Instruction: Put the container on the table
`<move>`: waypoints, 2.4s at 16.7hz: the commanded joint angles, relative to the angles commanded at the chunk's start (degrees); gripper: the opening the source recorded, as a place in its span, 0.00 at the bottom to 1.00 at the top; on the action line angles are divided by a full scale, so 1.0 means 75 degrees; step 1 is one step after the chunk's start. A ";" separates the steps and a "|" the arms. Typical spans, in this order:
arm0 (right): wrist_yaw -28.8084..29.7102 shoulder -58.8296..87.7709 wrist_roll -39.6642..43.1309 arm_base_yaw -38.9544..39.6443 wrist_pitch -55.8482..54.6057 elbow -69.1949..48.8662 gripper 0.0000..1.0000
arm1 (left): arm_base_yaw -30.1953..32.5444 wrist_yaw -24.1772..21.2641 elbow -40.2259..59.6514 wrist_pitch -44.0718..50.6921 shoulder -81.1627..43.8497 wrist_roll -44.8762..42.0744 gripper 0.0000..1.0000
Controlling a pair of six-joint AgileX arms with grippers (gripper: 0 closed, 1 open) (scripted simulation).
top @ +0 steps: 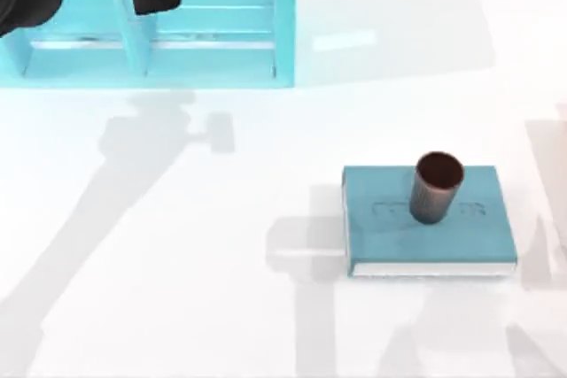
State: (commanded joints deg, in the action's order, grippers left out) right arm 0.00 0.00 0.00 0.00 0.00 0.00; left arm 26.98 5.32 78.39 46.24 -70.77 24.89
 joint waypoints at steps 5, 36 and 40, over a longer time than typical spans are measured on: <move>0.0000 0.0000 0.0000 0.0000 0.0000 0.0000 1.00 | 0.1335 0.0331 0.3833 0.2170 -0.3383 0.1306 1.00; 0.0000 0.0000 0.0000 0.0000 0.0000 0.0000 1.00 | 0.3917 0.1076 0.8852 0.4763 -0.9662 0.3763 1.00; 0.0000 0.0000 0.0000 0.0000 0.0000 0.0000 1.00 | 0.3803 0.1062 0.7225 0.3434 -0.9346 0.3649 1.00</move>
State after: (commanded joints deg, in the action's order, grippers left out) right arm 0.00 0.00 0.00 0.00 0.00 0.00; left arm 55.50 13.28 132.58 72.00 -140.87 52.25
